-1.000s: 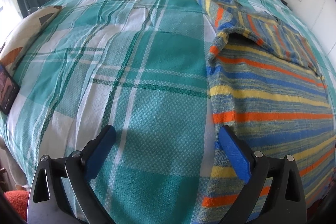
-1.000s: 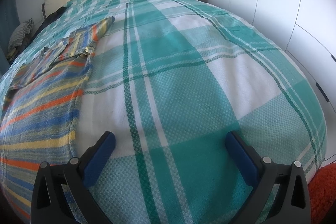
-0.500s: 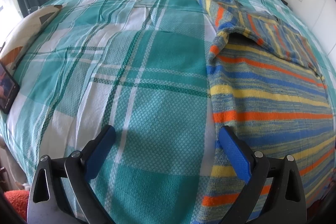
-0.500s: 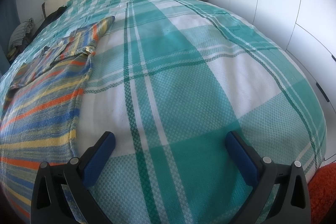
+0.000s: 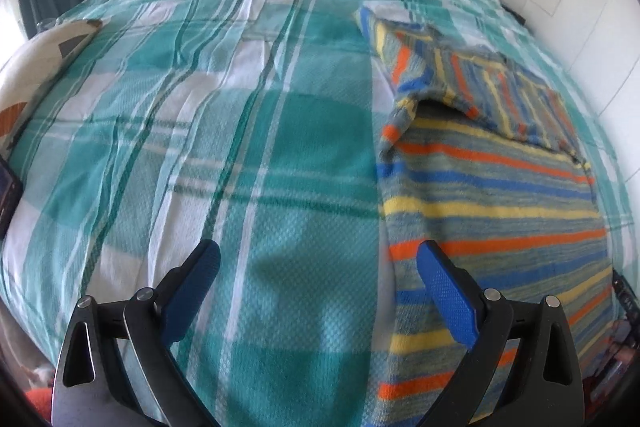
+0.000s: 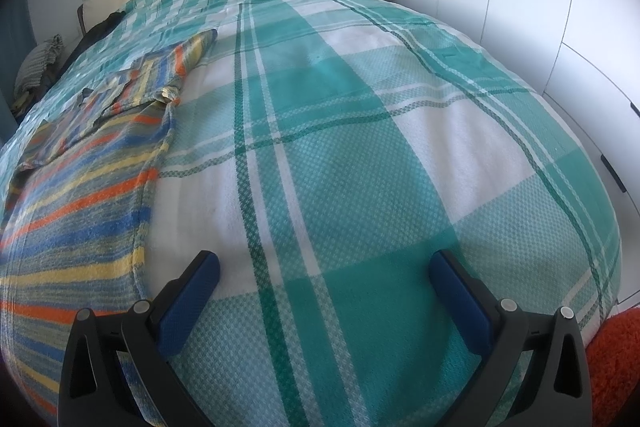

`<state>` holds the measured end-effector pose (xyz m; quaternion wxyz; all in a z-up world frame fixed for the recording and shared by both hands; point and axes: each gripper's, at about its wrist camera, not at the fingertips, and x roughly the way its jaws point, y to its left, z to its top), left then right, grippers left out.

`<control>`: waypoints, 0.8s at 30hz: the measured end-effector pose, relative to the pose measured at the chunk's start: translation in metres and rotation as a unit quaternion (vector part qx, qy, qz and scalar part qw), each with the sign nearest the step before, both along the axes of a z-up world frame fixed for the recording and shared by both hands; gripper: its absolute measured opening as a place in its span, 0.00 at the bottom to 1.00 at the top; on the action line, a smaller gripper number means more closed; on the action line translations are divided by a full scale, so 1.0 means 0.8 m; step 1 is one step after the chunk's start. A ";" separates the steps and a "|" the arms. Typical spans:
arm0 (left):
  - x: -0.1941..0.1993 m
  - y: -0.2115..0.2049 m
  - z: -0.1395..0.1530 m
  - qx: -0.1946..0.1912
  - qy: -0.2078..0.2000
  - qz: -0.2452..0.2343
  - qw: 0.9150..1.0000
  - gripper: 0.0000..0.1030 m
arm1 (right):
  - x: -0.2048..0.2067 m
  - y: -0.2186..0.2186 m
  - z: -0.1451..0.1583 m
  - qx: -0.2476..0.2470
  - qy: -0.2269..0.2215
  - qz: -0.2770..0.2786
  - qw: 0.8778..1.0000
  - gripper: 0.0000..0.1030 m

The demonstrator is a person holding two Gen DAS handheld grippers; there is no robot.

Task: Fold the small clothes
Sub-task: 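Grasp the sweater hem with the left gripper, then fold the hem up over the body and open the left gripper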

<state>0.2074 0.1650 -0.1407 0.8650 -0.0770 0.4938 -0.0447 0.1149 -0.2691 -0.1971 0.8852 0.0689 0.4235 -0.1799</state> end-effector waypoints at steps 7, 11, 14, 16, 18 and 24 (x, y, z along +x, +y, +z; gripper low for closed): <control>0.071 -0.071 0.004 0.103 -0.025 -0.122 0.987 0.94 | 0.000 -0.001 0.000 0.000 -0.001 0.002 1.000 1.00; 0.113 -0.099 0.000 0.131 -0.063 -0.114 0.983 0.49 | 0.002 -0.001 0.000 -0.001 -0.001 0.002 1.000 1.00; 0.130 -0.079 -0.016 0.115 -0.049 -0.067 0.990 0.05 | 0.002 -0.001 0.000 0.000 -0.001 0.002 1.000 1.00; 0.122 -0.058 -0.026 0.090 -0.044 -0.037 0.994 0.05 | 0.001 -0.001 0.000 0.001 -0.002 0.001 1.000 1.00; 0.107 -0.056 -0.033 0.105 -0.041 -0.045 0.993 0.07 | 0.001 -0.002 -0.001 0.001 -0.003 0.001 1.000 1.00; 0.074 -0.049 -0.010 0.137 -0.027 -0.091 0.986 0.90 | 0.000 -0.002 -0.001 0.002 -0.002 0.001 1.000 1.00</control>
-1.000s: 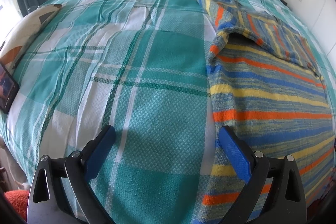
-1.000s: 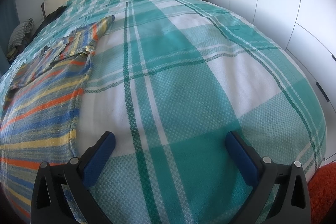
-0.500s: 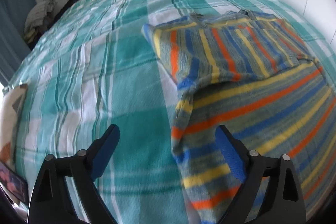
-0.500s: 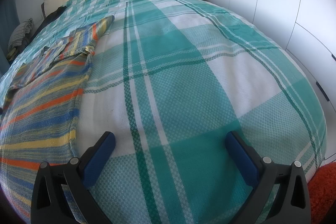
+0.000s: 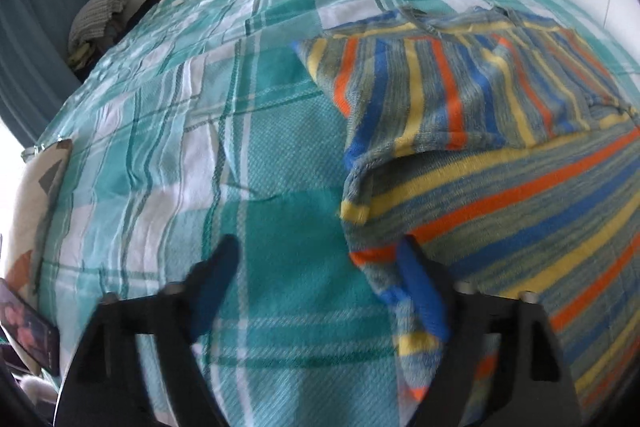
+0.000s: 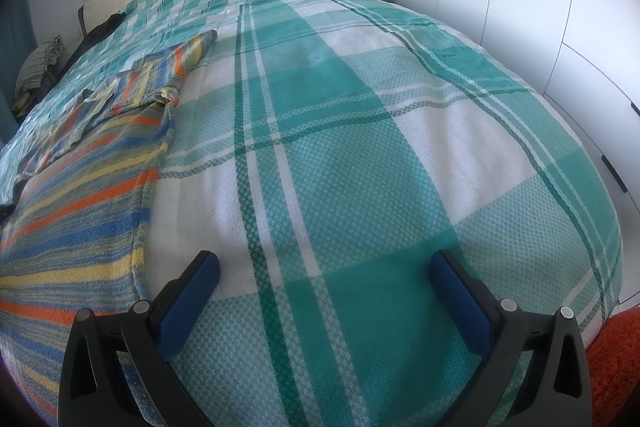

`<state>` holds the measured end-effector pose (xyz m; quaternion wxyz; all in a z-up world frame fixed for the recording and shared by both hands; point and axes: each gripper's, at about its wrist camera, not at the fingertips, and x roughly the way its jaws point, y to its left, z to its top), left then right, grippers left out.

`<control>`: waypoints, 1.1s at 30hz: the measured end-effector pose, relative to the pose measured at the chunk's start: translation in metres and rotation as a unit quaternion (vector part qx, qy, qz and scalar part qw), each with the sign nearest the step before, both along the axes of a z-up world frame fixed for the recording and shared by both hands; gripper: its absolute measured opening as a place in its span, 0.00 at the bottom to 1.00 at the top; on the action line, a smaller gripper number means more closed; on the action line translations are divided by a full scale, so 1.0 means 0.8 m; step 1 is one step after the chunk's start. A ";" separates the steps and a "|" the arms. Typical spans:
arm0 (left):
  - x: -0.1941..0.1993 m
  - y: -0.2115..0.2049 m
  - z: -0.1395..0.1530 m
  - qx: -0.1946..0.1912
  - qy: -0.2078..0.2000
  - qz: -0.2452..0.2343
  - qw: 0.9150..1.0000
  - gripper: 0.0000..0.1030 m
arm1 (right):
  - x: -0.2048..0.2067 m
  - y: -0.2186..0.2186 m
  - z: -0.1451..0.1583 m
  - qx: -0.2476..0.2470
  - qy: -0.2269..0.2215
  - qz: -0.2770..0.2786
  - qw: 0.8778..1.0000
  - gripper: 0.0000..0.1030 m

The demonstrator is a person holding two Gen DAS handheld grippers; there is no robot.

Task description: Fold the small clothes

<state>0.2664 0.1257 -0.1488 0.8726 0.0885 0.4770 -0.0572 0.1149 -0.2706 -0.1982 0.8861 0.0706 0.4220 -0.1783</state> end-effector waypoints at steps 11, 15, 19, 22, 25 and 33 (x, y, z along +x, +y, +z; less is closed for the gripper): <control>0.144 0.006 0.038 -0.151 0.070 0.022 0.986 0.87 | 0.004 0.003 0.000 -0.009 0.001 -0.004 1.000 1.00; 0.175 -0.018 -0.016 -0.148 0.128 0.033 0.980 0.08 | 0.004 0.003 -0.001 -0.010 0.002 -0.004 1.000 1.00; 0.161 0.005 -0.008 -0.164 0.065 0.116 0.978 0.07 | 0.006 0.003 -0.001 -0.011 0.001 -0.003 1.000 1.00; 0.153 -0.006 -0.016 -0.123 0.066 0.110 0.984 0.15 | 0.008 0.003 -0.002 -0.017 0.000 -0.002 1.000 1.00; 0.138 -0.002 -0.002 -0.092 0.057 0.121 0.987 0.58 | 0.008 0.002 0.002 -0.008 0.010 0.003 1.000 1.00; 0.076 0.002 0.032 -0.106 0.000 0.059 0.993 0.73 | 0.066 0.056 0.107 0.015 0.028 0.141 0.990 0.97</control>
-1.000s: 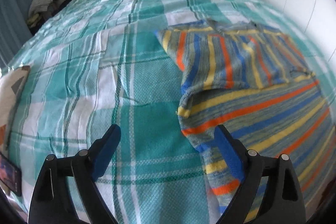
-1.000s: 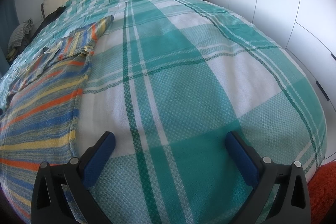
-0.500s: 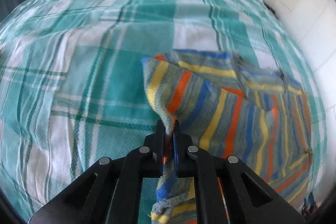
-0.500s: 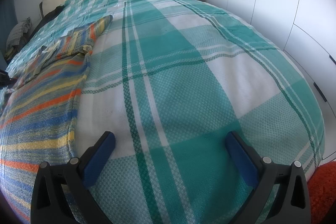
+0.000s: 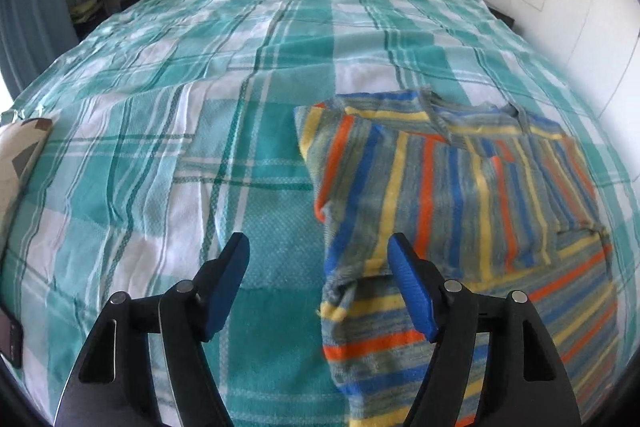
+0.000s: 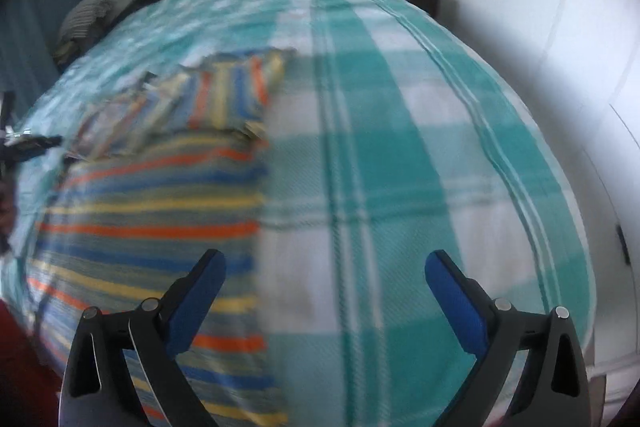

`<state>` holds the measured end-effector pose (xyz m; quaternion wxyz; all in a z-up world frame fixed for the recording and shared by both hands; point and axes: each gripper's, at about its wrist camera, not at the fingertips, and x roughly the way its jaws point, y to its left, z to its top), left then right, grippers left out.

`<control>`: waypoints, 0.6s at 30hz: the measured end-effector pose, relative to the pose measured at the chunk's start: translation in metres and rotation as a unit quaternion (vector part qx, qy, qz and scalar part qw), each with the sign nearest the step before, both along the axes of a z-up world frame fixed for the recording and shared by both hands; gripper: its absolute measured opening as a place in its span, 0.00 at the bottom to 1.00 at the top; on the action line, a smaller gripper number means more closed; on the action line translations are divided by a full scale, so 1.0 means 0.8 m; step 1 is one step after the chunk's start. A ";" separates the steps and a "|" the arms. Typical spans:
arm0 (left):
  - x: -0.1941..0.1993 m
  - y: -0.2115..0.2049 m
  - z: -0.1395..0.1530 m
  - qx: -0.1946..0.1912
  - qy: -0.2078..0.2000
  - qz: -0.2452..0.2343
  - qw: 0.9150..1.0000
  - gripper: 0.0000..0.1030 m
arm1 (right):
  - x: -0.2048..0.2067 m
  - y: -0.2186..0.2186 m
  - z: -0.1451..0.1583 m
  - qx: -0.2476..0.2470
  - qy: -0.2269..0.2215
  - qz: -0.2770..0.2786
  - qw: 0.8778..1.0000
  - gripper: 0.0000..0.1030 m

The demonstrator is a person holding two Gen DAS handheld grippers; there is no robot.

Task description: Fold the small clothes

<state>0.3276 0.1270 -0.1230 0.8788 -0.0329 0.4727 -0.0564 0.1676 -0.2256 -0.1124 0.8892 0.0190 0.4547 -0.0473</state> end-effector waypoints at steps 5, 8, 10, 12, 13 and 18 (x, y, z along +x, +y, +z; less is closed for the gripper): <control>0.028 0.001 -0.043 -0.026 0.026 0.049 0.998 0.73 | 0.145 0.058 0.041 0.244 -0.048 0.090 0.964 0.96; 0.016 0.016 -0.069 -0.054 0.002 0.064 0.996 0.77 | 0.240 0.065 0.000 0.327 0.003 0.047 0.944 0.83; 0.007 0.010 -0.071 -0.040 -0.020 0.058 0.997 0.79 | 0.282 0.065 -0.041 0.371 0.048 0.004 0.927 0.72; 0.007 0.004 -0.072 -0.030 -0.024 0.053 0.998 0.82 | 0.305 0.072 -0.072 0.379 0.091 -0.025 0.921 0.71; 0.009 0.003 -0.073 -0.029 -0.024 0.050 0.998 0.83 | 0.311 0.079 -0.083 0.373 0.105 -0.031 0.921 0.71; 0.008 0.008 -0.073 -0.046 -0.031 0.048 0.997 0.86 | 0.321 0.117 -0.112 0.296 0.140 -0.007 0.945 0.07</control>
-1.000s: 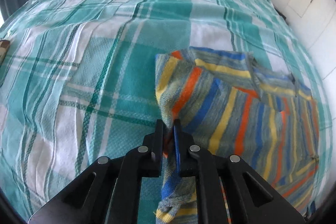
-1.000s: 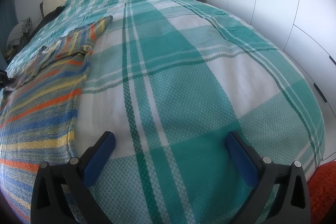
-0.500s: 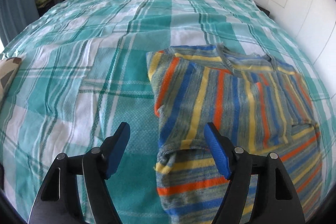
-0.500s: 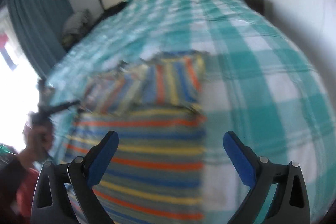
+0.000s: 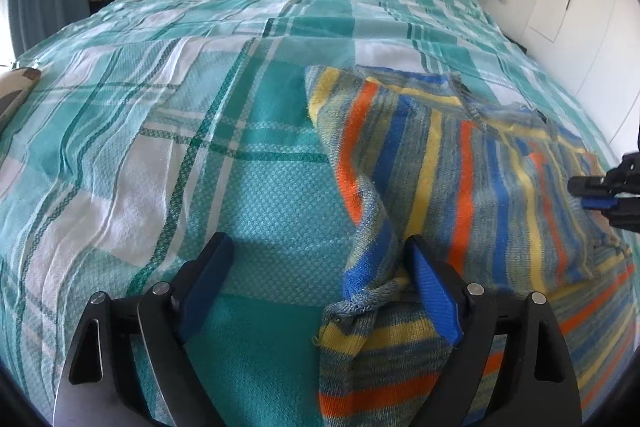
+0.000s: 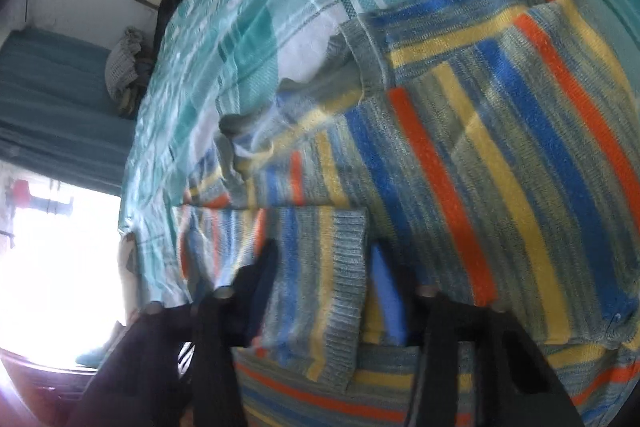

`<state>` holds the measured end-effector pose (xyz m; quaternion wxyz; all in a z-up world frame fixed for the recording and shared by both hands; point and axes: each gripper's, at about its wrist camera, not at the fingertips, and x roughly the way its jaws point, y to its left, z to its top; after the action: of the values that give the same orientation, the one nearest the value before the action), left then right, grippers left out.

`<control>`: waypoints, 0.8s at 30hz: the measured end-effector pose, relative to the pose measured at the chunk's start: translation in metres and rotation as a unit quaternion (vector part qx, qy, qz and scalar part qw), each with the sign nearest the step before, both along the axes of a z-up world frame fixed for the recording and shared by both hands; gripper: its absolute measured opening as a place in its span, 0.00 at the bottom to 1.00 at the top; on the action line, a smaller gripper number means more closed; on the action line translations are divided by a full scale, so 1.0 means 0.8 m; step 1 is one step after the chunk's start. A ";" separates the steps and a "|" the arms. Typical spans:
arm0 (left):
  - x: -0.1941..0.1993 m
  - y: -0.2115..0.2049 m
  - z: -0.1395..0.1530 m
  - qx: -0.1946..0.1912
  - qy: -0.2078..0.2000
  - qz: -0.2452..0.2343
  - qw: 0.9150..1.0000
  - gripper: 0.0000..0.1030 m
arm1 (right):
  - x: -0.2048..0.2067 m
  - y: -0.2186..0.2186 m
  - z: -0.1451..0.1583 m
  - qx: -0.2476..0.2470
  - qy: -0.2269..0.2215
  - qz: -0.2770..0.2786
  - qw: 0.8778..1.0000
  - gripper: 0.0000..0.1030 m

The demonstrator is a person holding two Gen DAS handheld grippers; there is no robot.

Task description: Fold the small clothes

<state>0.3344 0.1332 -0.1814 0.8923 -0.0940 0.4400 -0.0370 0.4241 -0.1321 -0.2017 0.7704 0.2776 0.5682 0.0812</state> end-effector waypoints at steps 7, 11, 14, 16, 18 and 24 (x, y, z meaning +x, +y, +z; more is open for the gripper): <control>0.002 -0.006 0.000 0.011 0.006 -0.006 1.000 0.93 | 0.001 0.013 0.010 -0.121 -0.073 0.060 0.988 0.07; 0.000 -0.003 0.014 0.026 0.033 -0.011 0.999 0.94 | -0.020 -0.010 0.021 -0.128 -0.082 0.020 0.988 0.28; -0.027 0.007 0.030 -0.002 0.033 -0.019 0.999 0.95 | -0.057 0.002 0.057 -0.078 -0.142 0.057 0.985 0.54; -0.045 0.003 0.027 0.020 0.053 -0.032 0.998 0.95 | -0.072 0.021 0.056 -0.047 -0.153 0.109 0.981 0.59; -0.065 -0.001 0.021 0.057 0.075 -0.040 0.995 0.95 | -0.078 0.039 0.022 -0.067 -0.104 0.157 0.980 0.59; -0.163 0.039 0.054 -0.004 0.080 -0.006 0.997 0.95 | -0.141 0.002 0.038 -0.093 -0.106 0.131 0.981 0.49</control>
<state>0.2042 0.1645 -0.1386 0.8537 -0.0977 0.5102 -0.0365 0.3110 -0.1304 -0.1713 0.8313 0.1175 0.5202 0.1569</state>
